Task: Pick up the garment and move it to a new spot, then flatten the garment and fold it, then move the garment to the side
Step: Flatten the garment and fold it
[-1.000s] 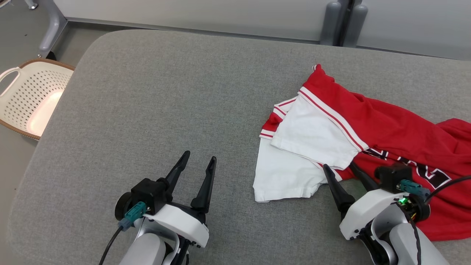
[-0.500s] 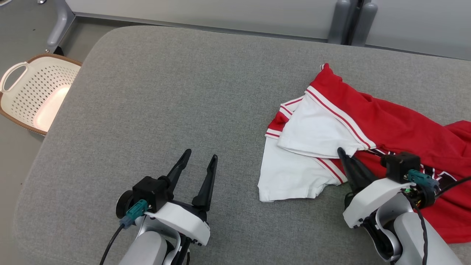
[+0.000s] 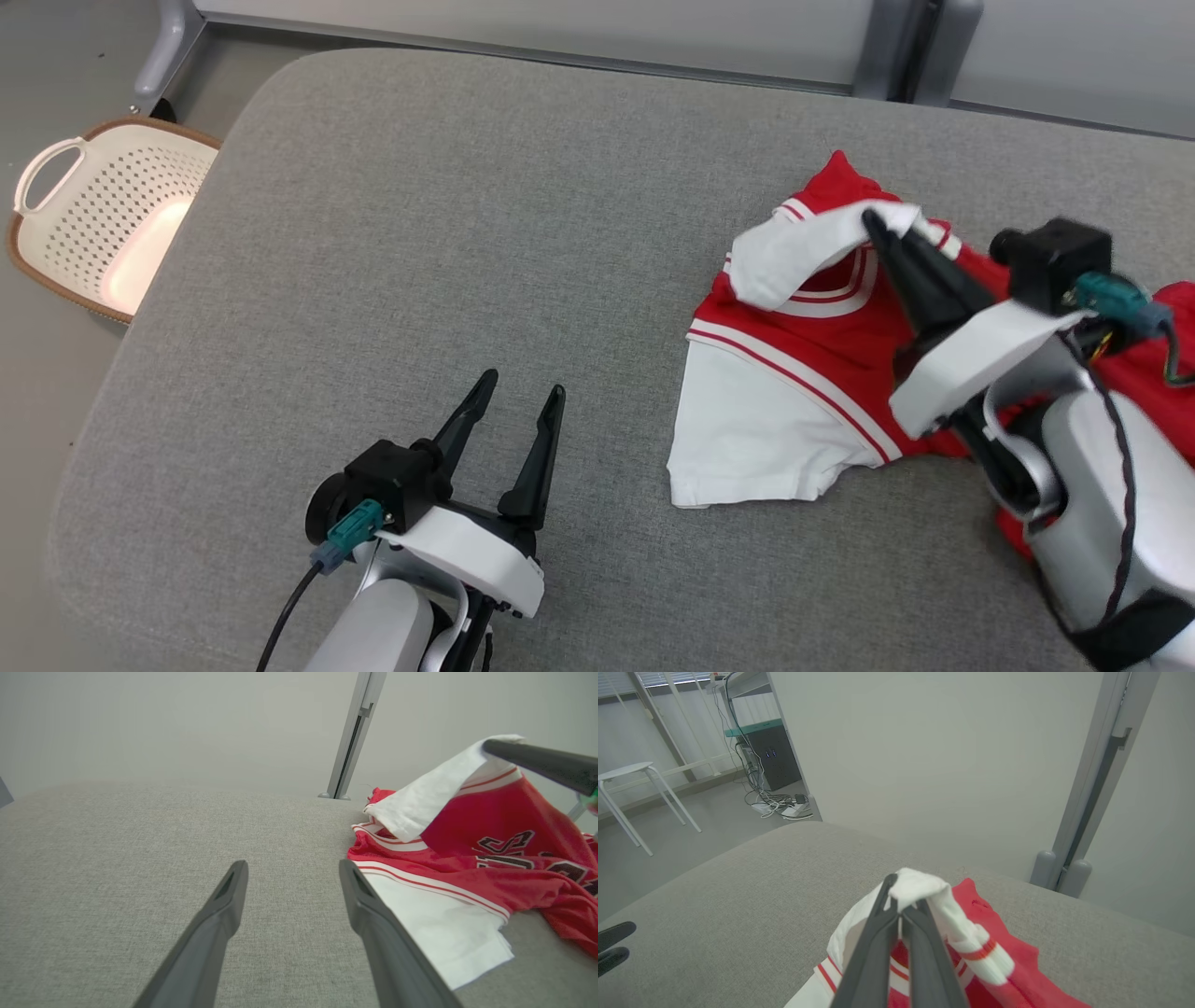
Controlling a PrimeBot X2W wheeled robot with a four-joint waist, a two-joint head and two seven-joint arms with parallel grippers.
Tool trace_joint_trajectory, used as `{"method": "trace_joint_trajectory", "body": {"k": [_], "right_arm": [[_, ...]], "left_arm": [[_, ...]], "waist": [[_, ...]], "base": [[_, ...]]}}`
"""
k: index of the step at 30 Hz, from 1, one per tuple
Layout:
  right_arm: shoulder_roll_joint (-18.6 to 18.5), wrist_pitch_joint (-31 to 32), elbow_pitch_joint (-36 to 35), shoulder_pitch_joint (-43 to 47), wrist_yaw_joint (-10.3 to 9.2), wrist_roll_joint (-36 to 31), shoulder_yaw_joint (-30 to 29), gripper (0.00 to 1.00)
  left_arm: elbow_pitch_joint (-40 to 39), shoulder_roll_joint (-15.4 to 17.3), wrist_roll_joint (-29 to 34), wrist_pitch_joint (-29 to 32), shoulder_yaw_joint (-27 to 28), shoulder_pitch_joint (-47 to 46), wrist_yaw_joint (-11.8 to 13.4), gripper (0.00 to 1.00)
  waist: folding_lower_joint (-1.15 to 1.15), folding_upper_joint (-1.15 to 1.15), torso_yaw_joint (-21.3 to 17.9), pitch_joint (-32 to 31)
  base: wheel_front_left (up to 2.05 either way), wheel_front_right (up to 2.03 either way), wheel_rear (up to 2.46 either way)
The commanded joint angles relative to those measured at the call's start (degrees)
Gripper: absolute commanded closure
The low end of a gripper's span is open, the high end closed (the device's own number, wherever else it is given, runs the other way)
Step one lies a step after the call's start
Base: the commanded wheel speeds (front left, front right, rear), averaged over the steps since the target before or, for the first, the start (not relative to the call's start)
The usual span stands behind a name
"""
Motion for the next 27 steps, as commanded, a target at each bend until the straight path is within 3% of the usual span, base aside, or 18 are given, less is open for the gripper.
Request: {"method": "trace_joint_trajectory", "body": {"k": [1,11,17,18,19,27], "right_arm": [[-1.75,0.76,-0.37,-3.38,0.00,-0.15,0.45,1.00],[-10.09,4.12,6.38,-24.27,0.00,-0.19,1.44,1.00],[-9.08,3.08,16.81,-35.79,0.00,-2.34,0.60,1.00],[-8.70,2.61,19.03,-37.35,0.00,-2.90,0.01,0.92],[-8.38,2.07,21.22,-38.87,0.00,-3.71,-0.49,0.00],[-6.23,1.32,39.28,-43.74,0.00,-13.49,-2.91,0.00]], "left_arm": [[-0.16,0.24,-0.60,-0.08,-0.24,-1.29,0.07,0.00],[-1.84,0.22,-3.39,-0.08,-3.19,-4.04,0.29,0.00],[-2.57,0.21,-4.90,-0.09,-5.17,-5.47,0.60,0.00],[-2.59,0.22,-5.16,-0.09,-5.47,-5.70,0.66,0.00],[-2.63,0.21,-5.43,-0.08,-5.75,-6.04,0.70,0.00],[-2.69,0.22,-5.92,-0.09,-6.97,-7.46,1.61,0.00]], "waist": [[0.00,0.00,1.21,1.27],[0.00,0.00,6.37,7.37],[0.00,0.00,8.59,10.00],[0.00,0.00,8.82,10.29],[0.00,0.00,9.03,10.52],[0.00,0.00,9.25,10.27]], "base": [[0.00,0.00,0.00],[0.00,0.00,0.00],[0.00,0.00,0.00],[0.00,0.00,0.00],[0.00,0.00,0.00],[0.00,0.00,0.00]]}}
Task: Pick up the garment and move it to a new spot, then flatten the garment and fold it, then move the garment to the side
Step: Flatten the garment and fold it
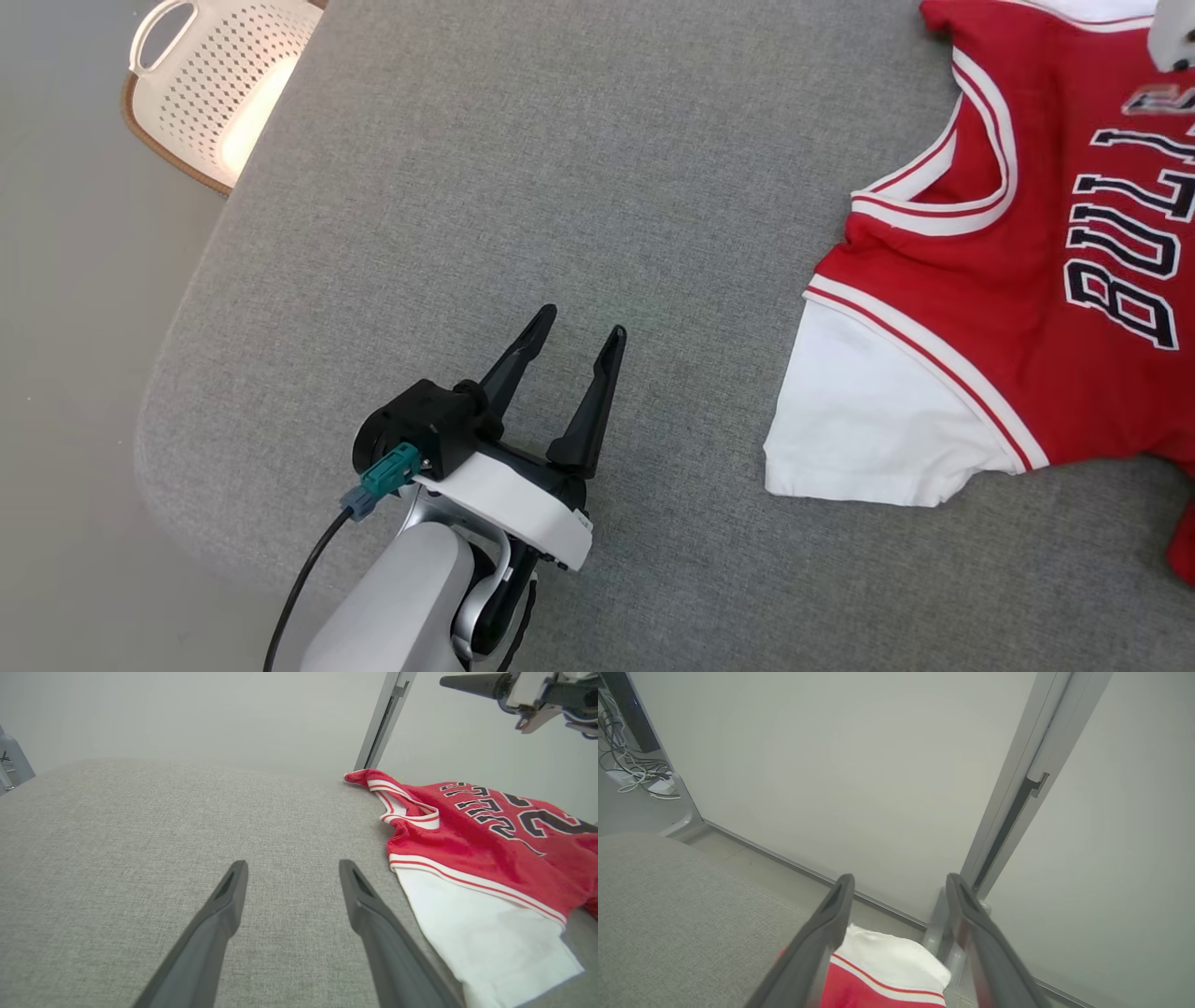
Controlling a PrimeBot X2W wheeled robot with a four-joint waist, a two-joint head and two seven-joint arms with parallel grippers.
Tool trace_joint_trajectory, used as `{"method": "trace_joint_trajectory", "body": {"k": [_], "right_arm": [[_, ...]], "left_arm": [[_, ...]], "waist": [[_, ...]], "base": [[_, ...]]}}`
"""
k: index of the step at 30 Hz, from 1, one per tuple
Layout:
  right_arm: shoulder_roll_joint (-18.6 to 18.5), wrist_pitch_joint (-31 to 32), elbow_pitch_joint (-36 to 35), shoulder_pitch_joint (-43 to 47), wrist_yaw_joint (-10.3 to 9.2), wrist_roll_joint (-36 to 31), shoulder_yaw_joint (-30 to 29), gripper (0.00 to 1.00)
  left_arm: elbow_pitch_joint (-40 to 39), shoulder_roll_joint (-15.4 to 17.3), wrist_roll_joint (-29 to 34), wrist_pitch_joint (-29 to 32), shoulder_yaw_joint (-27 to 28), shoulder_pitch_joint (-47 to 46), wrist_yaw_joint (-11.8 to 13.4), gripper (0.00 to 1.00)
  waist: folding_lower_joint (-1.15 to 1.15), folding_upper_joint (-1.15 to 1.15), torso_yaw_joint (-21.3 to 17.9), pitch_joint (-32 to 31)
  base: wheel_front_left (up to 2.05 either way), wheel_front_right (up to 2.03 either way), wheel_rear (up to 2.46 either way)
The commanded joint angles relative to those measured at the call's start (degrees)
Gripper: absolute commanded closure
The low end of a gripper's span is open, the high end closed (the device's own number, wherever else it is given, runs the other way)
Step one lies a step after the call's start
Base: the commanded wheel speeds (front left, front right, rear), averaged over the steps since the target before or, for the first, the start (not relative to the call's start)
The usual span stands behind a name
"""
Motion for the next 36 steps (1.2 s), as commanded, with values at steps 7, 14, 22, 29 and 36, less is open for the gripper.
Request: {"method": "trace_joint_trajectory", "body": {"k": [7,14,22,29,36], "right_arm": [[2.19,-5.48,6.47,1.35,-0.01,-1.09,-1.01,0.00],[3.38,-14.30,5.96,7.30,-0.01,2.27,-1.05,0.00],[4.51,-21.78,-0.46,20.61,-0.01,7.08,-0.75,0.00],[6.34,-23.18,-11.70,36.82,-0.01,8.03,-5.68,0.00],[12.10,-23.25,-26.46,53.13,0.00,6.07,-13.53,0.00]], "left_arm": [[0.98,0.19,1.64,-0.09,1.67,0.28,0.32,0.00],[1.76,0.19,4.12,-0.09,4.73,1.83,-0.23,0.00],[2.58,0.23,6.35,-0.08,7.82,5.08,-0.72,0.00],[2.78,0.22,6.91,-0.09,9.62,8.14,-0.95,0.00],[2.82,0.21,5.07,-0.09,11.10,10.20,-1.44,0.00]], "waist": [[0.00,0.00,-2.86,-2.74],[0.00,0.00,-7.55,-7.78],[0.00,0.00,-13.46,-13.81],[0.00,0.00,-16.72,-17.64],[0.00,0.00,-18.81,-18.78]], "base": [[0.00,0.00,0.00],[0.00,0.00,0.00],[0.00,0.00,0.00],[0.00,0.00,0.00],[0.00,0.00,0.00]]}}
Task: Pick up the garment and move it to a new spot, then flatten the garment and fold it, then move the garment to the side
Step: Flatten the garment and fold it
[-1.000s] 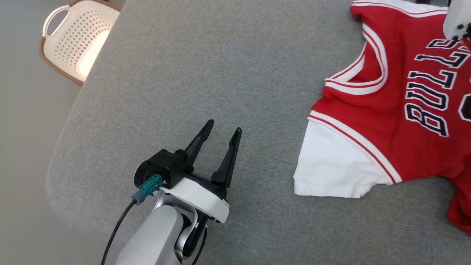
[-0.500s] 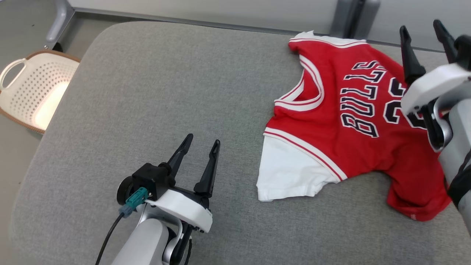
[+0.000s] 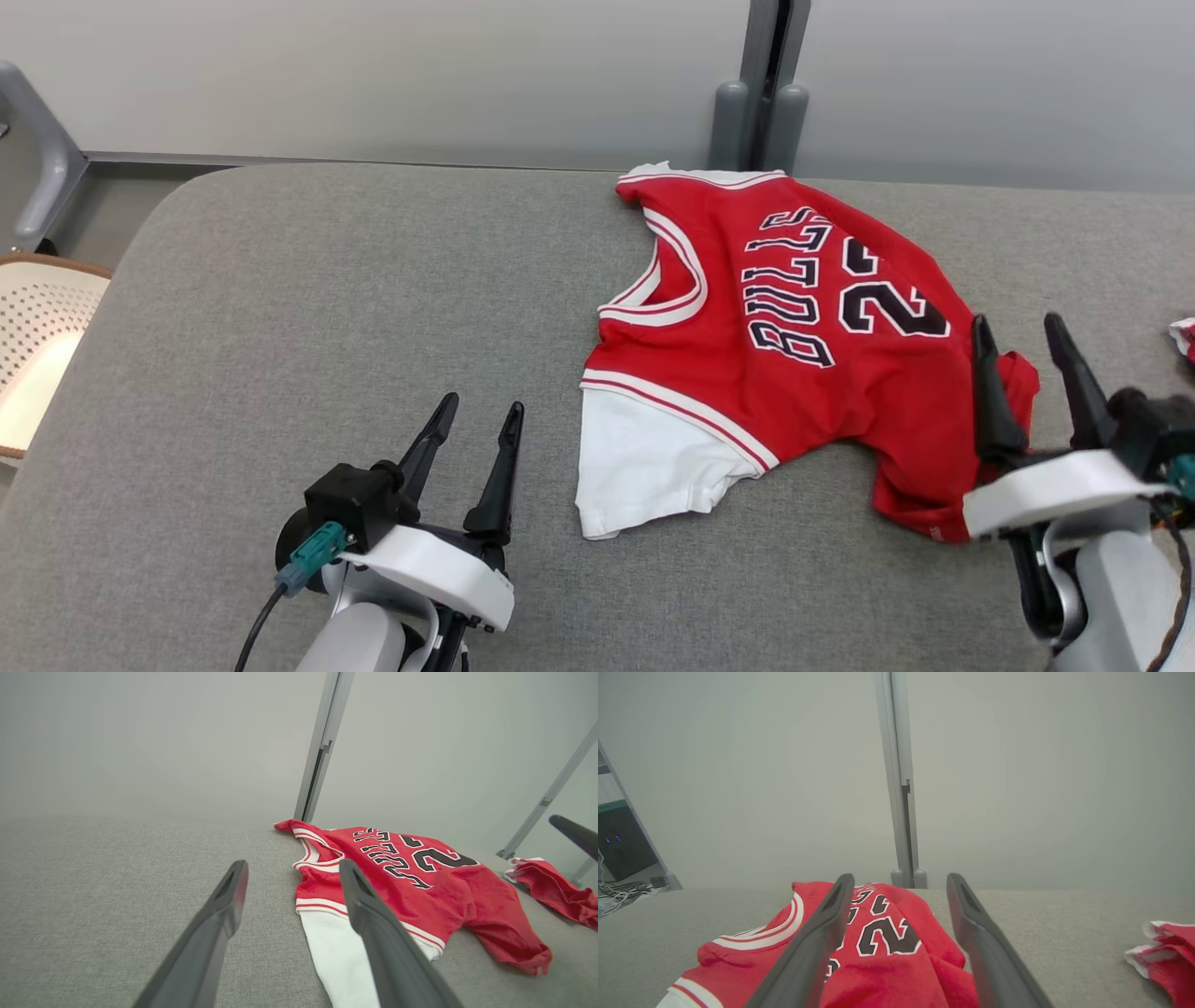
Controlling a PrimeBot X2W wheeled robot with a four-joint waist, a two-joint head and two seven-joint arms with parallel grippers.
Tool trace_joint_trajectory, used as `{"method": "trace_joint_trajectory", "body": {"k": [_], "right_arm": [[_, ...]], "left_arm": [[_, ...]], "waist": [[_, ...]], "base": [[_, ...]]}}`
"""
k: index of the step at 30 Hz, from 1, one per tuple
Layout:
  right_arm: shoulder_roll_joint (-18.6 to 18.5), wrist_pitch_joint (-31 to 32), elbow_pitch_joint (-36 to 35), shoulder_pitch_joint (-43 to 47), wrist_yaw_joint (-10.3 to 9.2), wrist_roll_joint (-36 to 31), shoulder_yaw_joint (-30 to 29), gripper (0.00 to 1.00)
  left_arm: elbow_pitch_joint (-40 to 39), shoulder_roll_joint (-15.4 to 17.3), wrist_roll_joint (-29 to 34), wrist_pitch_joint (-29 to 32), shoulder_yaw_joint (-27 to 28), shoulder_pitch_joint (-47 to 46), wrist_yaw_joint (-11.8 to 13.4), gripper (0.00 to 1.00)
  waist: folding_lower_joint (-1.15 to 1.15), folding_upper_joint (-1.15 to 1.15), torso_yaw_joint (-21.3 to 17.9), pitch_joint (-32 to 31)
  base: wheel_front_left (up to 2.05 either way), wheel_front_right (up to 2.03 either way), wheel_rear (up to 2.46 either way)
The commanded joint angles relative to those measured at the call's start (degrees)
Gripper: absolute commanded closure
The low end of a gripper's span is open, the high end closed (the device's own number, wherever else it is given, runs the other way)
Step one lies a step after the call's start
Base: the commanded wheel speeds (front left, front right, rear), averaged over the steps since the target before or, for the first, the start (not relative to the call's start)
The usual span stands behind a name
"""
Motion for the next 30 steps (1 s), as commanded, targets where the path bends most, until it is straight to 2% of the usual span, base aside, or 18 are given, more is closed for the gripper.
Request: {"method": "trace_joint_trajectory", "body": {"k": [1,6,16,21,30], "right_arm": [[0.86,-0.26,-1.80,1.99,0.00,-0.85,-0.51,0.00],[2.93,-0.20,-6.29,6.81,0.00,-2.95,-2.86,0.00],[4.77,1.04,-9.73,6.21,0.00,-5.53,-3.64,0.00],[5.40,1.25,-10.43,5.64,0.00,-6.57,-3.48,0.00],[6.14,0.90,-11.40,4.57,0.00,-8.14,-4.00,0.00]], "left_arm": [[0.20,0.26,-0.26,-0.08,0.34,0.78,-0.28,0.00],[1.34,0.23,-2.45,-0.08,0.53,0.17,-0.70,0.00],[5.67,0.24,-2.73,-0.08,-2.93,-5.39,-0.20,0.00],[14.25,0.25,-2.67,0.50,-5.22,-11.69,1.58,0.00],[28.82,0.37,-4.04,5.15,-6.19,-22.07,2.58,0.00]], "waist": [[0.00,0.00,-0.66,-0.31],[0.00,0.00,-1.49,-0.17],[0.00,0.00,-4.47,2.23],[0.00,0.00,-7.26,4.46],[0.00,0.00,-11.87,8.28]], "base": [[0.00,0.00,0.00],[0.00,0.00,0.00],[0.00,0.00,0.00],[0.00,0.00,0.00],[0.00,0.00,0.00]]}}
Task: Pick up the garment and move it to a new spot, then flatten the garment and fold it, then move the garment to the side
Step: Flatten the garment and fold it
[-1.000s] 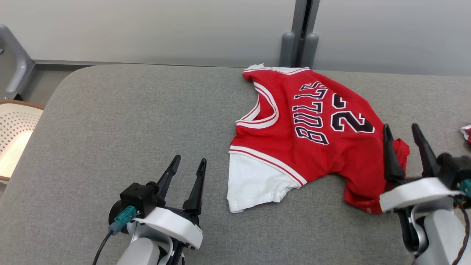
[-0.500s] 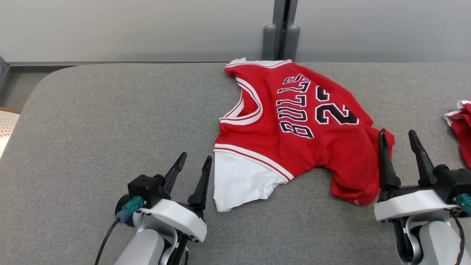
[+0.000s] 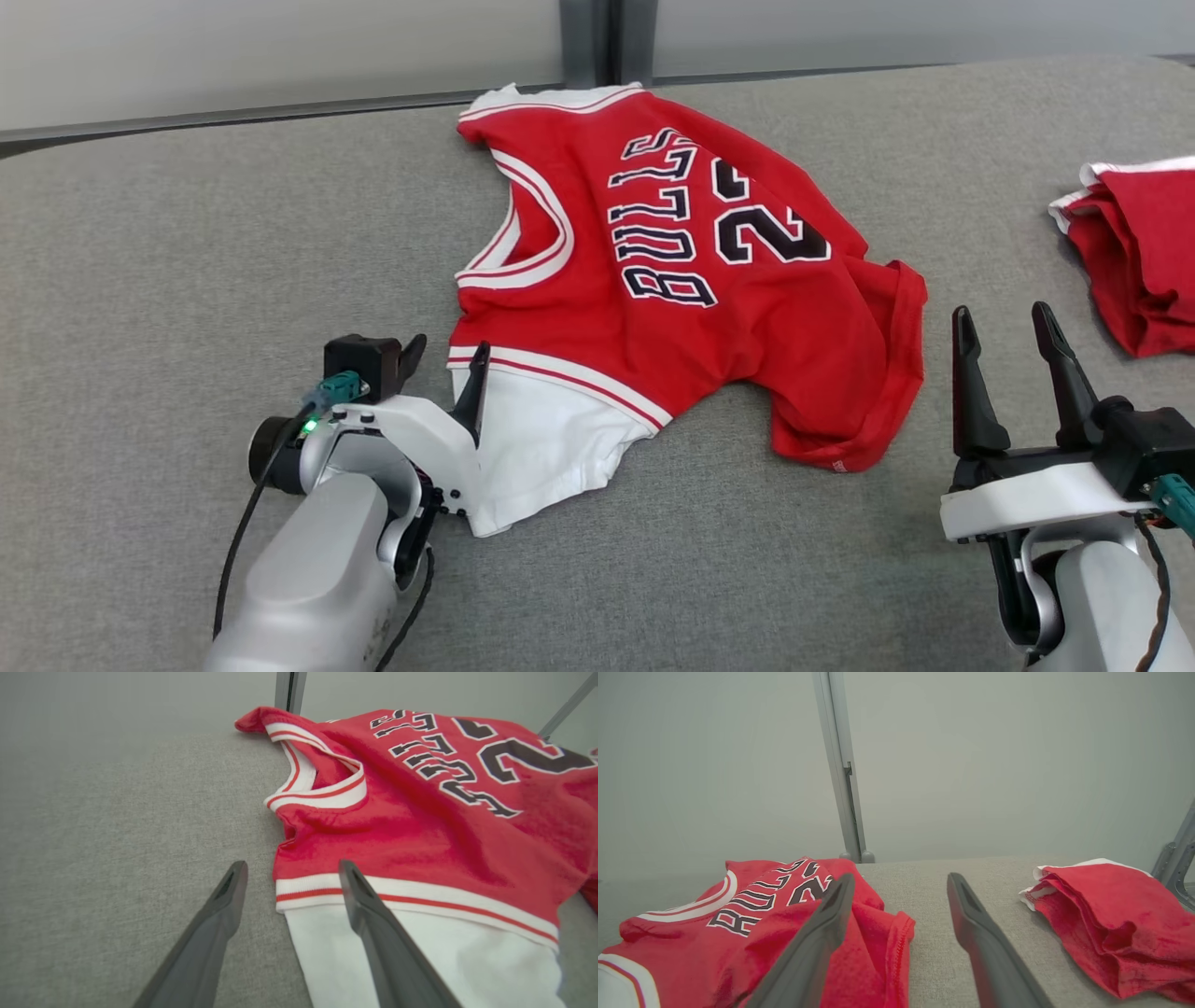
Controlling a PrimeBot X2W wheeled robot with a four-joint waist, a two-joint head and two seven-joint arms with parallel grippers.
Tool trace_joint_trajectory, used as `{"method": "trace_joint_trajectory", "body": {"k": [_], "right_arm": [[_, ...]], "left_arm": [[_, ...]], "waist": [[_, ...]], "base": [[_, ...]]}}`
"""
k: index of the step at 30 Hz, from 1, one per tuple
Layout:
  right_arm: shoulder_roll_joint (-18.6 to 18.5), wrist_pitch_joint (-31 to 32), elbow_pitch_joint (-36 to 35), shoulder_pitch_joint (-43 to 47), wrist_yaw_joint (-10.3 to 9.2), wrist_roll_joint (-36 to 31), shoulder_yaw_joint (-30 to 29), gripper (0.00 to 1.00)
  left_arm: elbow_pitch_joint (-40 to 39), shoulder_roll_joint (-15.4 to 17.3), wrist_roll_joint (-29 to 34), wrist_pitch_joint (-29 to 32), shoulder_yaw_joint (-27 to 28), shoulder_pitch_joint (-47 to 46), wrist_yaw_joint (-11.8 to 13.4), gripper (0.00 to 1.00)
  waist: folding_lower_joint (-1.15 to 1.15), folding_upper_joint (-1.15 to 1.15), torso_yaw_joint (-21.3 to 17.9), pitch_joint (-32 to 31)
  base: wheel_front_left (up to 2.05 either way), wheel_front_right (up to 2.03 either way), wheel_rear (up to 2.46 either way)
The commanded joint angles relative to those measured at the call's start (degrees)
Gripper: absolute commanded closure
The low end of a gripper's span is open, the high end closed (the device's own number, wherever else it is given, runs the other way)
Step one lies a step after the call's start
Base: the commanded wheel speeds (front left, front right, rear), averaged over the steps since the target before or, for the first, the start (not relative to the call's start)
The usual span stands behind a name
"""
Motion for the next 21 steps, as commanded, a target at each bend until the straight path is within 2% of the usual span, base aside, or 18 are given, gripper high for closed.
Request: {"method": "trace_joint_trajectory", "body": {"k": [1,6,9,10,11,14,21], "right_arm": [[0.00,-0.33,-0.22,-0.53,0.00,-0.32,-0.08,0.00],[0.33,-0.57,-0.34,-0.82,0.00,-0.41,-0.70,0.00],[0.63,-0.77,-0.06,-0.85,0.00,0.19,-0.85,0.00],[0.69,-0.80,0.02,-0.83,0.00,0.22,-0.86,0.00],[0.73,-0.87,0.09,-0.81,0.00,0.22,-0.90,0.00],[0.85,-0.97,0.51,-0.59,0.00,0.08,-1.18,0.00],[0.87,-1.04,1.49,-0.23,0.00,-0.60,-1.49,0.00]], "left_arm": [[0.65,0.31,-0.05,0.00,0.08,-0.94,0.23,0.00],[7.13,0.37,0.12,1.23,-0.38,-4.78,0.15,0.00],[10.17,0.33,-0.18,1.98,-0.92,-5.80,-1.04,0.00],[10.81,0.32,-0.40,2.06,-1.11,-6.03,-1.58,0.61],[11.40,0.28,-0.34,2.00,-1.49,-6.18,-2.08,1.00],[12.41,0.43,-0.90,0.53,-1.72,-6.82,-2.98,1.00],[10.40,1.48,-3.27,-5.12,2.11,-8.74,-2.47,1.00]], "waist": [[0.00,0.00,-1.27,1.26],[0.00,0.00,-2.44,2.30],[0.00,0.00,-2.69,2.44],[0.00,0.00,-2.68,2.42],[0.00,0.00,-2.61,2.36],[0.00,0.00,-1.98,2.01],[0.00,0.00,0.79,0.80]], "base": [[0.00,0.00,0.00],[0.00,0.00,0.00],[0.00,0.00,0.00],[0.00,0.00,0.00],[0.00,0.00,0.00],[0.00,0.00,0.00],[0.00,0.00,0.00]]}}
